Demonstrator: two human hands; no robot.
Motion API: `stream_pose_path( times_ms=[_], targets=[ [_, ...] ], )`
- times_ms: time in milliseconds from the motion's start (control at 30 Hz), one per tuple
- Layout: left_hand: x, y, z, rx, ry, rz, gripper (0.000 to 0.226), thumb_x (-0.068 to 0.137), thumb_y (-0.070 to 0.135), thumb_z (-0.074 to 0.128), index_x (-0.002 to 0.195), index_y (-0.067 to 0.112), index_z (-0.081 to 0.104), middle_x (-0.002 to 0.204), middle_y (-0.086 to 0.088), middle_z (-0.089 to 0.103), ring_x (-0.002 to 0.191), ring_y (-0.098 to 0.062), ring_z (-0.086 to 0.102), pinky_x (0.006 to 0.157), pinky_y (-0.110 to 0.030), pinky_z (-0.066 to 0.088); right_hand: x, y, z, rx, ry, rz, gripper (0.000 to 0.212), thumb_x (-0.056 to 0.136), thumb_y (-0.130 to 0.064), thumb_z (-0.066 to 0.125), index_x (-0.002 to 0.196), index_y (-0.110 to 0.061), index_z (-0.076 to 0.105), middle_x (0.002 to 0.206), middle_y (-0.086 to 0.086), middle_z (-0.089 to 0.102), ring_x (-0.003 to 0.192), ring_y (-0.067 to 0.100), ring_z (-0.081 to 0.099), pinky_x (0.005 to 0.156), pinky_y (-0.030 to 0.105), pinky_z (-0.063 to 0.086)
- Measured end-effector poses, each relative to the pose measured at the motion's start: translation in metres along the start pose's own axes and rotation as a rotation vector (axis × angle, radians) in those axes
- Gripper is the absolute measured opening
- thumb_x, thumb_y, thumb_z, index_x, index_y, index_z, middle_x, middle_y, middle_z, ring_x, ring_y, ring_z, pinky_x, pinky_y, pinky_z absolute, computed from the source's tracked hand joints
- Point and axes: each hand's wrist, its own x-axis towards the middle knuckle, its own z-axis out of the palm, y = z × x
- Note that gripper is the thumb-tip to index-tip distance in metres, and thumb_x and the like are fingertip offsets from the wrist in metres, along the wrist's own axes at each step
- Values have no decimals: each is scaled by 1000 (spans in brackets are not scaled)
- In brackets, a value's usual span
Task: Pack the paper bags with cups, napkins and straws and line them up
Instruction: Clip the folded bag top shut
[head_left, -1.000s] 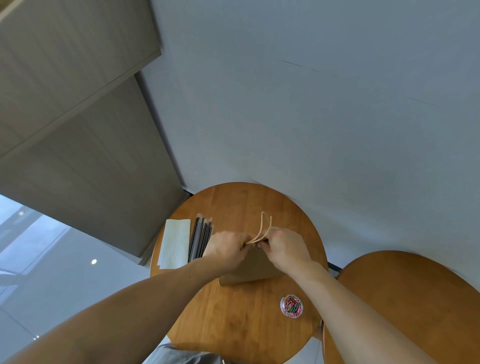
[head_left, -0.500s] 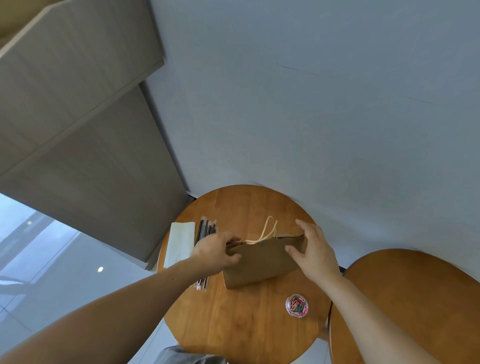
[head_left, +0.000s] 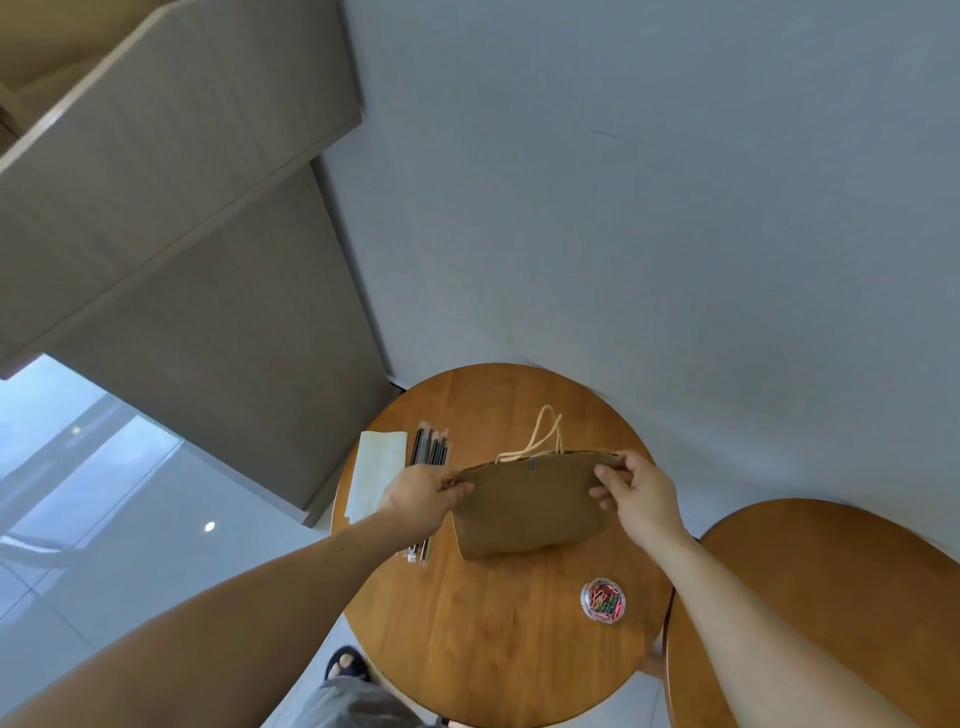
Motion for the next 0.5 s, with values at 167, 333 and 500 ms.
stream_pose_path(
  times_ms=[167,333,500],
  targets=[
    [-20,10,-40,-14,88,64,26,98,42,55,110,27,72,94,7,70,84,-11,63,73,-29,53,-12,-36,4,60,66,-117,4,98,-34,57,97,-37,59,76,-15,73,66,7,70,66,27,57],
    [-53,16,-97,-103,194,139,22,98,39,56,91,24,71,87,-8,72,82,-27,66,77,-44,55,-23,-101,9,176,173,-233,5,96,-27,62,94,-31,63,69,-3,73,60,16,68,66,37,57],
    [-92,13,-160,-409,304,200,23,96,32,62,93,12,72,91,-12,74,83,-27,72,79,-47,59,-45,-185,22,265,263,-343,11,95,-25,65,90,-35,65,67,-3,72,59,19,68,65,38,57]
  ],
)
